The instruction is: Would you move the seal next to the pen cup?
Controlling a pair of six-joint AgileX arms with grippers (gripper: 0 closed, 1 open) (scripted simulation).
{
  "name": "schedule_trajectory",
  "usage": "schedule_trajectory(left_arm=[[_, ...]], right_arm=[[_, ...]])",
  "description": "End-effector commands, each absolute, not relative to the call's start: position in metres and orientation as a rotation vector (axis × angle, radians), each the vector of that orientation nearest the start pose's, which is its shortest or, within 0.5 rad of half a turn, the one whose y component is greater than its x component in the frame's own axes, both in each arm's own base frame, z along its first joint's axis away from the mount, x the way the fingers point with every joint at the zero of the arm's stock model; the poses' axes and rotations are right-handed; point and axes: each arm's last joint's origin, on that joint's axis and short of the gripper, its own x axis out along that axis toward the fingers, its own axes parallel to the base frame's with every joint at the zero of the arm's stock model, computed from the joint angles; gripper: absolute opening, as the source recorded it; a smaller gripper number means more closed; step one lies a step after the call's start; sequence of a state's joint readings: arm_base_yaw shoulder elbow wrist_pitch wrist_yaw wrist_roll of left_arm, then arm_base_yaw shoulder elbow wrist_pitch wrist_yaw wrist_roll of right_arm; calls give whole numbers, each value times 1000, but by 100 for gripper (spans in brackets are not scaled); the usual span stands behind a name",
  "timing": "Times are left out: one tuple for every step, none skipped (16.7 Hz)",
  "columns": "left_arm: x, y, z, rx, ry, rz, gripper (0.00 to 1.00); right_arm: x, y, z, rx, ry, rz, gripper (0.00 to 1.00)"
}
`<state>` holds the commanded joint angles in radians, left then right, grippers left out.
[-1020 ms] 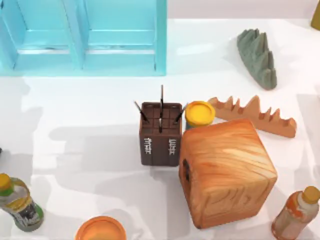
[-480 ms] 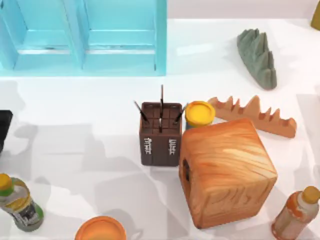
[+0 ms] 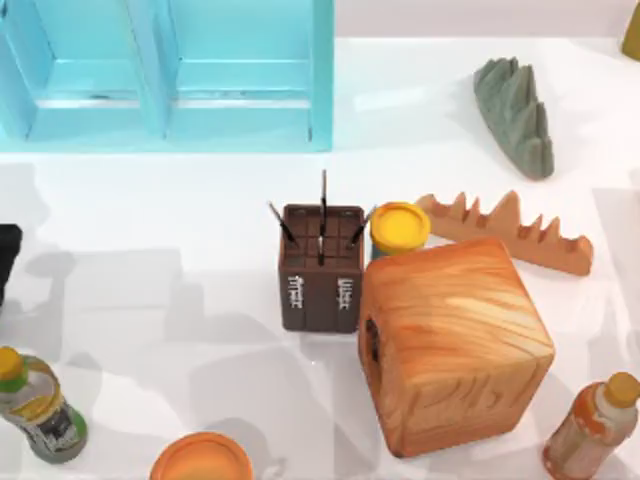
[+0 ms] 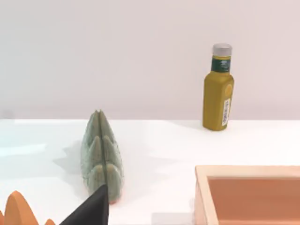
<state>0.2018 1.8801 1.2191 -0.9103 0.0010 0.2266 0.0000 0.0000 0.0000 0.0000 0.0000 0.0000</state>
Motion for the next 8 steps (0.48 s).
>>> schedule_trajectory(left_arm=[[329,70,149,15,1571,-16,70],[329,70,149,15,1571,-16,62],[329,70,149,15,1571,-16,55],[329,70,149,15,1571,-16,47],[329,70,149,15,1571,-16,40],[329,70,149,15,1571,-16,32],[329,70,149,15,1571,-16,25],[329,70,149,15,1571,-16,17]], right_arm=[[106,-1,160,0,0,0,100],[106,-1,160,0,0,0,100],[106,-1,160,0,0,0,100],[106,-1,160,0,0,0,100],[106,-1,160,0,0,0,100],[106,-1,160,0,0,0,100],[106,-1,160,0,0,0,100],[106,-1,160,0,0,0,100]])
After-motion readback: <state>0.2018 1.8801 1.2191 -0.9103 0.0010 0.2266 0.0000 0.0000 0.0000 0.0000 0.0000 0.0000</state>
